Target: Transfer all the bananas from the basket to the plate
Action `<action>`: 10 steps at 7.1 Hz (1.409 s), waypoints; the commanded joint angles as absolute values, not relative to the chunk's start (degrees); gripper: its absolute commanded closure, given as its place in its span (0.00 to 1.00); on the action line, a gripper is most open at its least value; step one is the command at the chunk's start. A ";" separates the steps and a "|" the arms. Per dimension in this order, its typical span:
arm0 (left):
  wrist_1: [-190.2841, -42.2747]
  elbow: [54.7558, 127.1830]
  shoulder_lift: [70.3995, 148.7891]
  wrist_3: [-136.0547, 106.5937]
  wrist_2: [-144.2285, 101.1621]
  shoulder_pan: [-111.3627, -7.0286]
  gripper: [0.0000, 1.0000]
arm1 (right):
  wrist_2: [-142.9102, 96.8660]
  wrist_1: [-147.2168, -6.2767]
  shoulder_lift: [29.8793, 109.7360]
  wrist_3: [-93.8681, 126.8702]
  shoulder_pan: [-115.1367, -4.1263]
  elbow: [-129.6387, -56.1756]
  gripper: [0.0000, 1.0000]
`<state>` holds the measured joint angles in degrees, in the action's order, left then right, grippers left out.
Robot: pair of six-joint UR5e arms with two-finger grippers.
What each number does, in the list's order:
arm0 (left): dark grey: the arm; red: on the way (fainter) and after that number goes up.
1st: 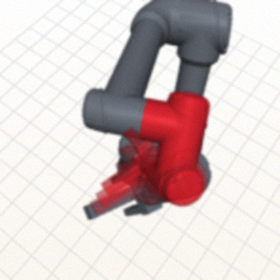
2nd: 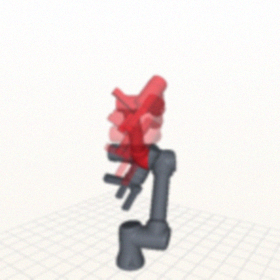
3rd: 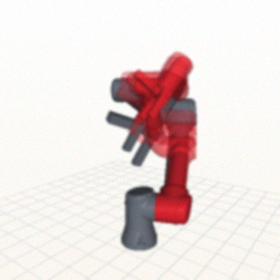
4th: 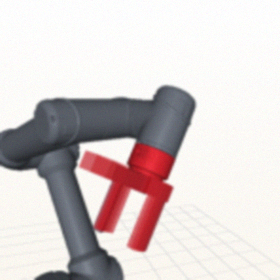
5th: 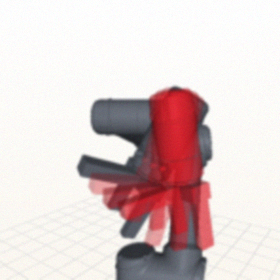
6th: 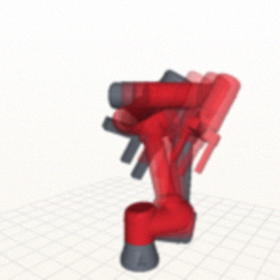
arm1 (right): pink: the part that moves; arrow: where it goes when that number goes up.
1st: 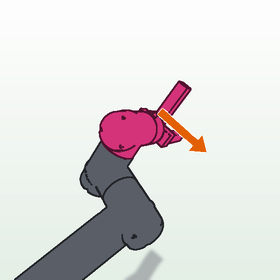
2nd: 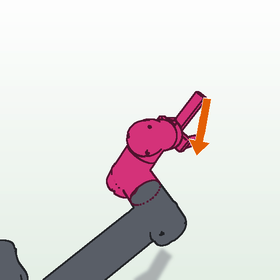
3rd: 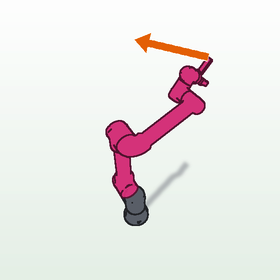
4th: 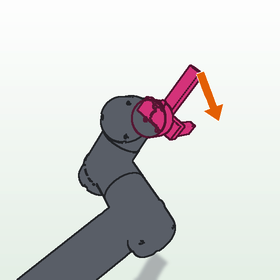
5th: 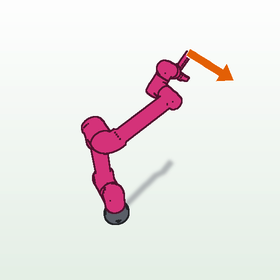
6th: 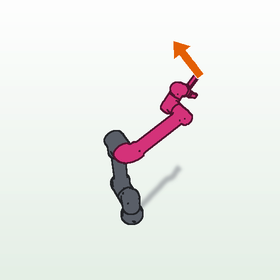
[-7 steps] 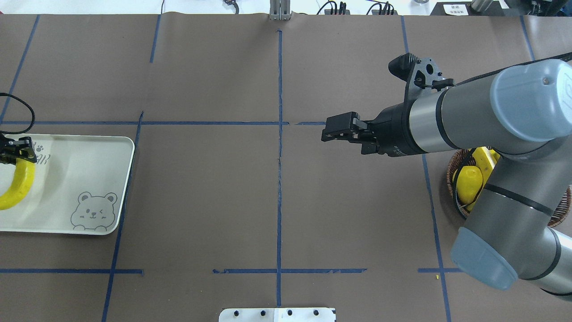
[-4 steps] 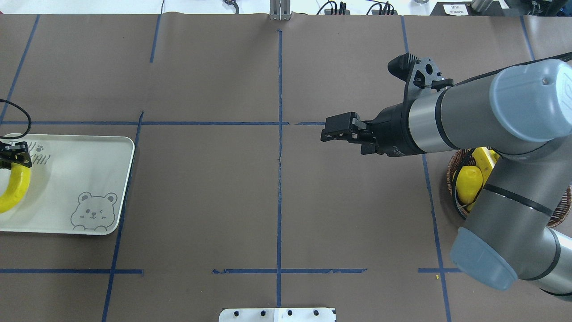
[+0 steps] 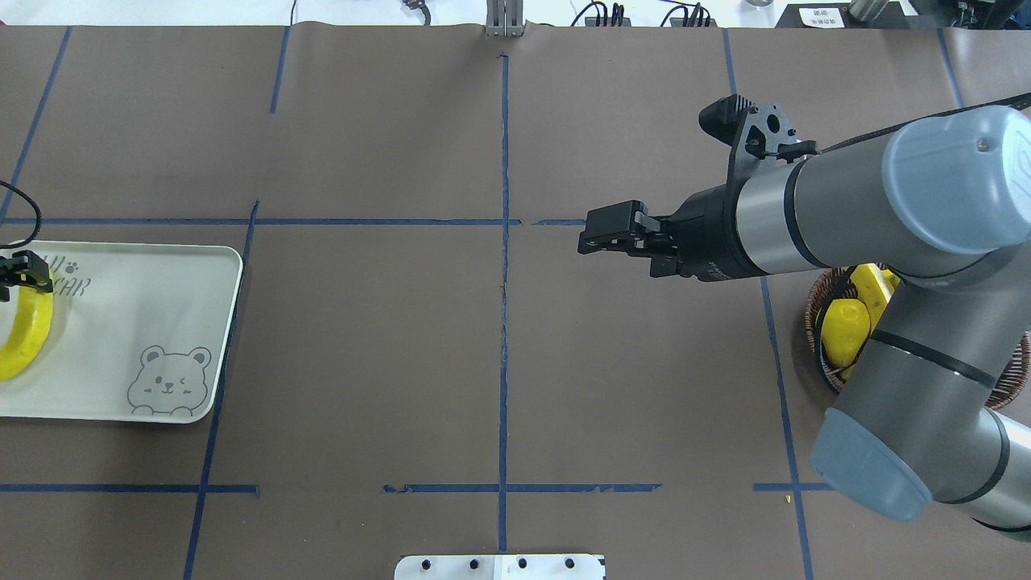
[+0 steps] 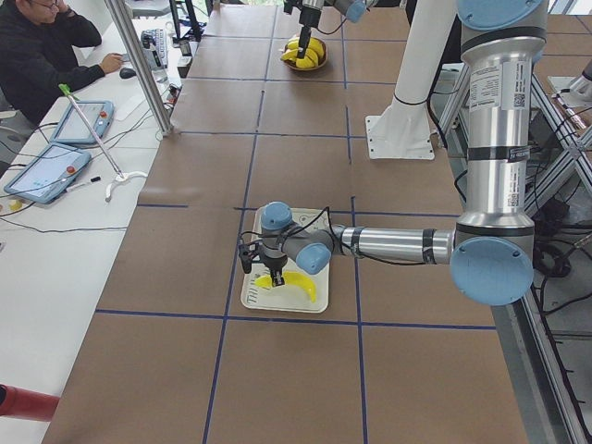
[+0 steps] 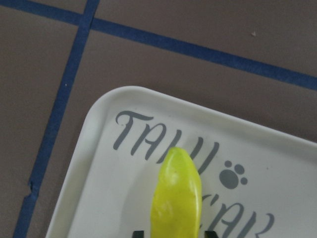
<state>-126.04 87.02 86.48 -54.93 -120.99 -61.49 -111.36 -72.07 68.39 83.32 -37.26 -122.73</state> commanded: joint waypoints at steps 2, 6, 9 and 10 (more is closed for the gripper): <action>-125.60 88.49 87.36 -51.24 -126.89 -69.24 0.01 | -111.88 -72.24 69.16 82.80 -38.49 -122.70 0.00; -125.16 97.98 87.10 -51.33 -126.65 -68.82 0.00 | -113.38 -80.25 87.04 59.47 -43.32 -129.44 0.00; -124.98 100.71 87.10 -54.12 -126.83 -66.19 0.00 | -114.61 -79.98 97.89 47.59 -48.42 -130.96 0.00; -124.98 101.59 87.19 -56.92 -126.57 -63.75 0.00 | -114.17 -80.07 98.17 46.85 -48.34 -130.17 0.00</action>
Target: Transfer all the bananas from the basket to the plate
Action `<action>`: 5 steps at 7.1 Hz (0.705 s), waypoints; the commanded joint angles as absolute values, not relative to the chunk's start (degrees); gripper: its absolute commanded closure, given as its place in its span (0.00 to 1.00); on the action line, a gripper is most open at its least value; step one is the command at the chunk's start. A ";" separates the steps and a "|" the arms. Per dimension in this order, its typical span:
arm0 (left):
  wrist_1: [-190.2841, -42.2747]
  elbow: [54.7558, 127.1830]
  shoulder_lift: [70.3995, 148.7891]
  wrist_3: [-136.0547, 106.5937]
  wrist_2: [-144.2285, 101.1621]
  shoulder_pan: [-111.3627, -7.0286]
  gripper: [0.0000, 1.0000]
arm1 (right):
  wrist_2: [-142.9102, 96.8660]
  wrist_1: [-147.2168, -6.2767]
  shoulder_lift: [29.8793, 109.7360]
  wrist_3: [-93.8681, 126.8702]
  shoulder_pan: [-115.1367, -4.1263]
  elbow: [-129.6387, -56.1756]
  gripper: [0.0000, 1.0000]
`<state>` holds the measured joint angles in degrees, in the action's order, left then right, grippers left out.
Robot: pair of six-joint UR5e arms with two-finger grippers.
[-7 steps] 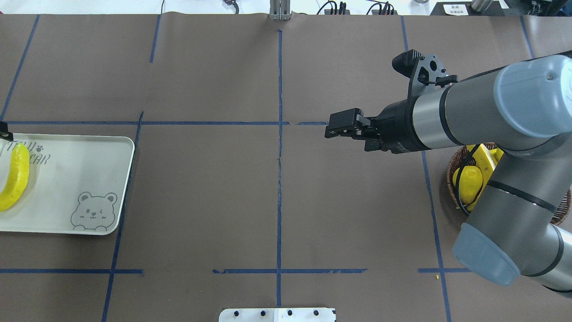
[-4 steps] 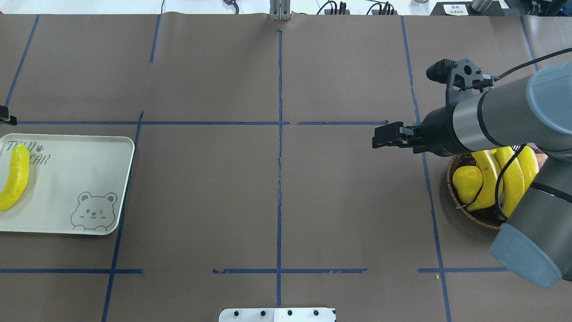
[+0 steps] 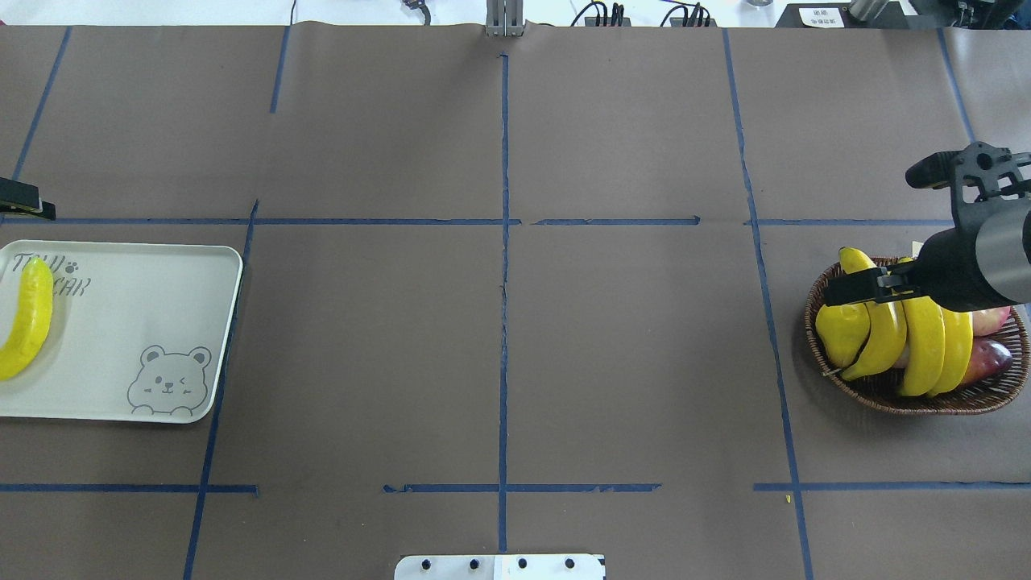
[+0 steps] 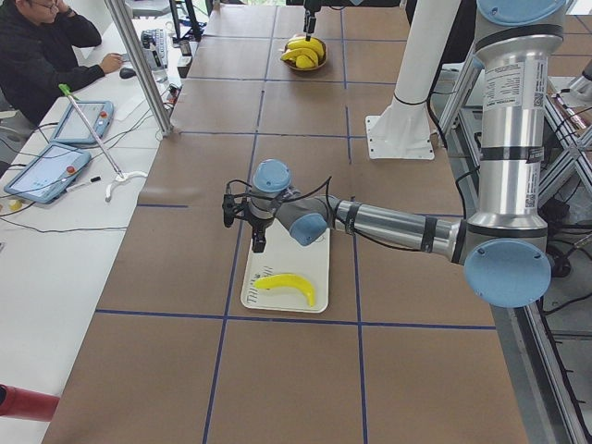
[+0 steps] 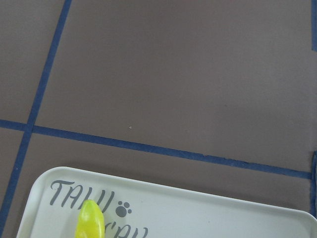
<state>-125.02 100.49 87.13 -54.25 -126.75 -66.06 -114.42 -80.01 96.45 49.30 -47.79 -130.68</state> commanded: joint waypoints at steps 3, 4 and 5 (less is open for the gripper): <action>-124.98 102.74 87.19 -59.24 -126.47 -62.49 0.00 | -114.52 -80.24 103.07 41.95 -48.43 -128.32 0.01; -124.98 102.74 87.27 -59.24 -126.47 -62.49 0.00 | -114.26 -80.59 104.31 39.84 -48.43 -127.71 0.01; -124.98 102.74 87.28 -59.24 -126.47 -62.49 0.00 | -114.00 -80.60 103.98 39.81 -48.25 -125.88 0.07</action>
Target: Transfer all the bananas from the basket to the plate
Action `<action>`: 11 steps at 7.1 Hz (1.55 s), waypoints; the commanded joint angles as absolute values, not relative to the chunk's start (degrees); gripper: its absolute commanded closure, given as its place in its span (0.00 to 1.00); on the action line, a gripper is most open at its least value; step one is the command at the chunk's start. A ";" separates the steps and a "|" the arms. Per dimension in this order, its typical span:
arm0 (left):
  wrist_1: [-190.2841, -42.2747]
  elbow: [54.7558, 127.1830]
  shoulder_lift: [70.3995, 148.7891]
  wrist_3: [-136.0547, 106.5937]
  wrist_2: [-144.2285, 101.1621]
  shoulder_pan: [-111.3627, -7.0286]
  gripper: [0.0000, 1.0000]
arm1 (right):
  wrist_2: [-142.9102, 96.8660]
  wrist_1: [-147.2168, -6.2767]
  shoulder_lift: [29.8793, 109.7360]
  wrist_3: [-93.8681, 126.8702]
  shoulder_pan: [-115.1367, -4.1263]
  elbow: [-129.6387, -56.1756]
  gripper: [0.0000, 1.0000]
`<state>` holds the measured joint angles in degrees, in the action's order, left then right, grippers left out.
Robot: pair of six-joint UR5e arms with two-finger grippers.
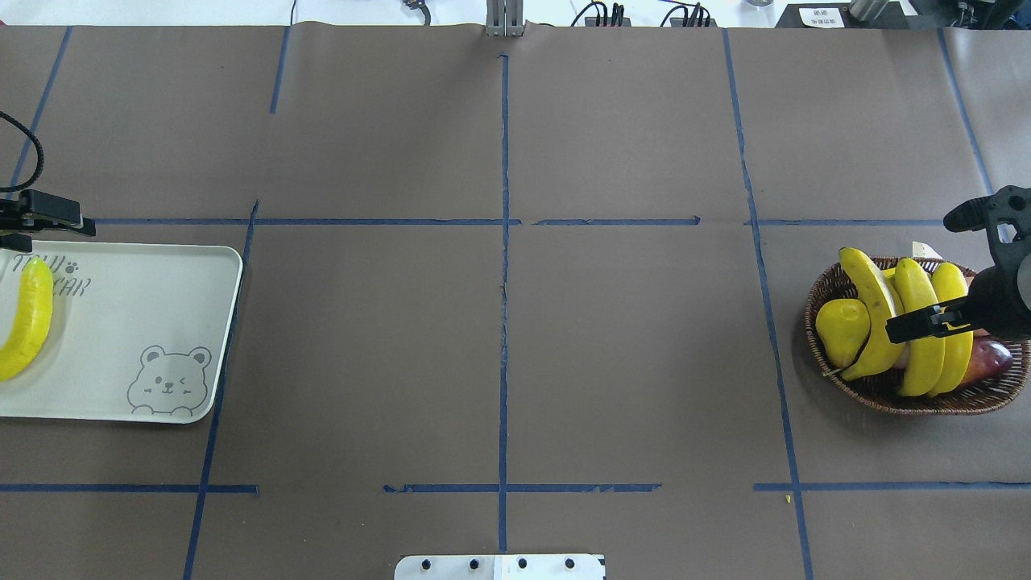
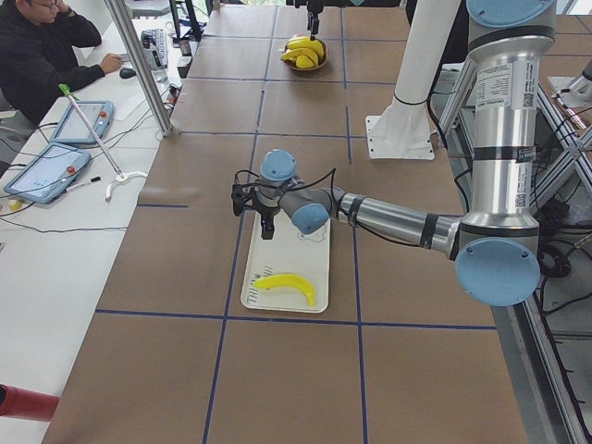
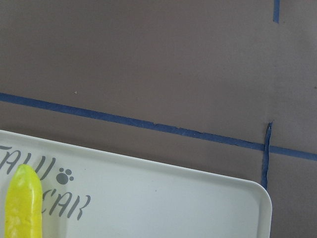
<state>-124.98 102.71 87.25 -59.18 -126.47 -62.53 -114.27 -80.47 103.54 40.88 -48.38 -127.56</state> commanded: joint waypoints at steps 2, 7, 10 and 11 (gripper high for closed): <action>-124.98 102.74 87.36 -59.24 -126.47 -62.49 0.00 | -114.17 -80.33 103.54 39.73 -48.25 -122.36 0.20; -124.98 102.74 87.45 -59.24 -126.39 -62.49 0.00 | -114.79 -80.33 103.10 39.55 -48.08 -119.54 0.33; -124.98 102.66 87.45 -59.24 -126.39 -62.49 0.00 | -114.79 -80.51 102.22 39.55 -47.99 -118.65 0.38; -124.98 102.66 87.45 -59.24 -126.39 -62.49 0.00 | -114.79 -80.51 102.22 39.55 -48.08 -118.74 0.51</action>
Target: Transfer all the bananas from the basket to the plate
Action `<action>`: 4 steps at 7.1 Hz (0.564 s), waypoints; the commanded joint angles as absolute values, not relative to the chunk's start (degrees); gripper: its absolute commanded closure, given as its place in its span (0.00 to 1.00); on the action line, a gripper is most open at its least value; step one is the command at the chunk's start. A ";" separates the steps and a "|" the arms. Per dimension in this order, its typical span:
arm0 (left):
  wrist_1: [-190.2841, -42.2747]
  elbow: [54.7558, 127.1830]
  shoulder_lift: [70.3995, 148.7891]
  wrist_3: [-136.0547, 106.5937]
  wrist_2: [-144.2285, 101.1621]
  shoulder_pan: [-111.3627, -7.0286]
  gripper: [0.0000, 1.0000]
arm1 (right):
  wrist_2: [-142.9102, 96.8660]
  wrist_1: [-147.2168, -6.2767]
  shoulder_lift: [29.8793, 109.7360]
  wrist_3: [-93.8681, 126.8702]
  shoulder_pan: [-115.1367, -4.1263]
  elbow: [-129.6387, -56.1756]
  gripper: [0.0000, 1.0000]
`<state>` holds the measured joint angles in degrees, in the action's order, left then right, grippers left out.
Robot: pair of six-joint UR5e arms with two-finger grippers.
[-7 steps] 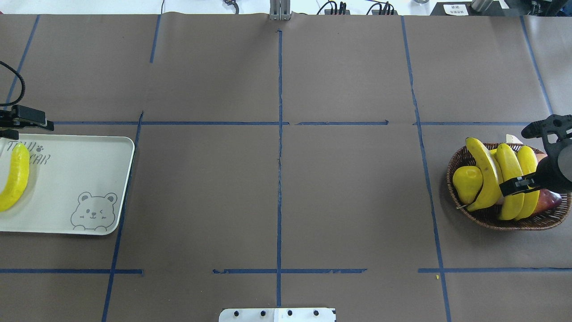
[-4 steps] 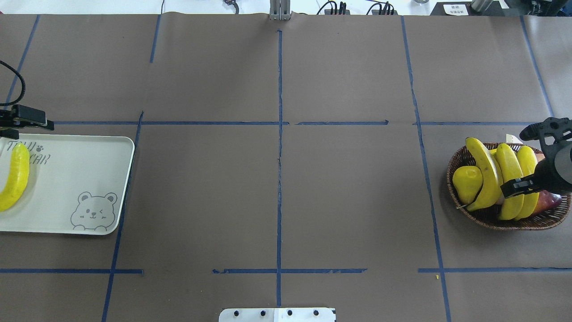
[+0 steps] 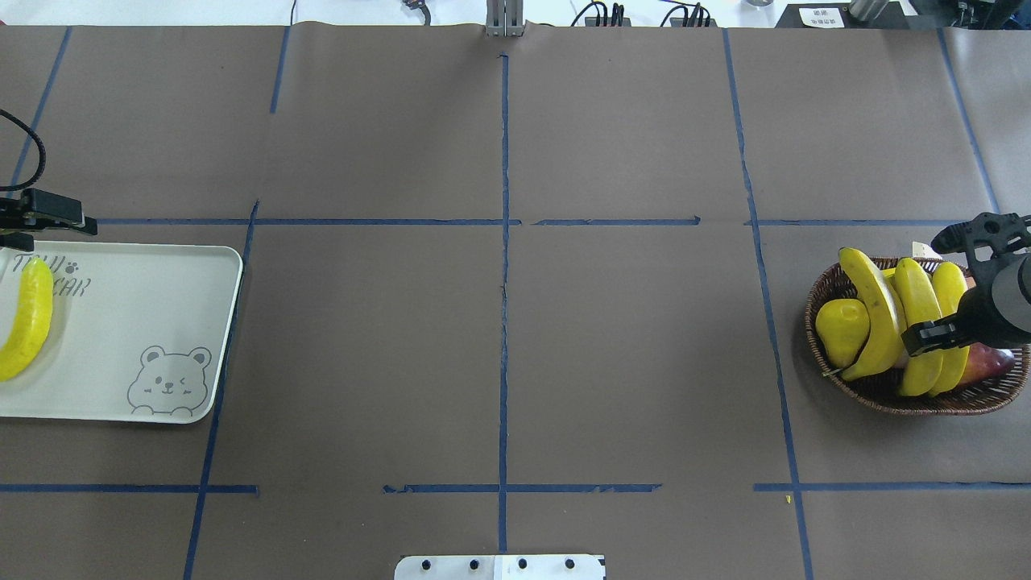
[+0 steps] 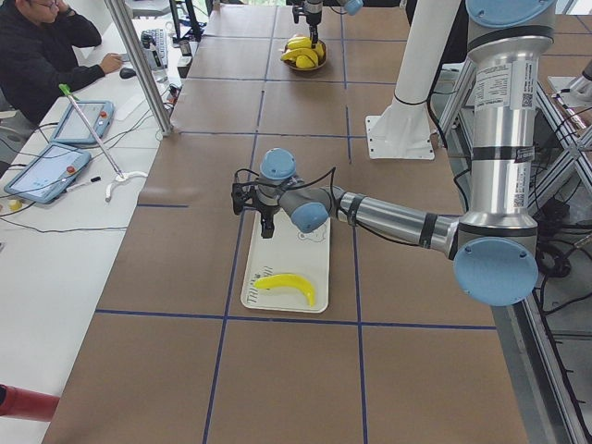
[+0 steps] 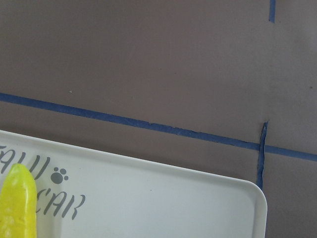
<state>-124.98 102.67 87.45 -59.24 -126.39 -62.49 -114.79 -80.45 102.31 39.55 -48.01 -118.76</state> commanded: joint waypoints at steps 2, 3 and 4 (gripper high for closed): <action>-124.98 102.57 87.45 -59.24 -126.39 -62.49 0.00 | -114.87 -80.33 102.30 39.55 -48.43 -118.74 0.85; -124.98 102.57 87.54 -59.24 -126.39 -62.49 0.00 | -114.87 -80.42 102.30 39.55 -48.86 -118.83 0.92; -124.98 102.57 87.54 -59.24 -126.39 -62.49 0.00 | -115.05 -80.51 102.30 39.55 -49.82 -119.18 0.95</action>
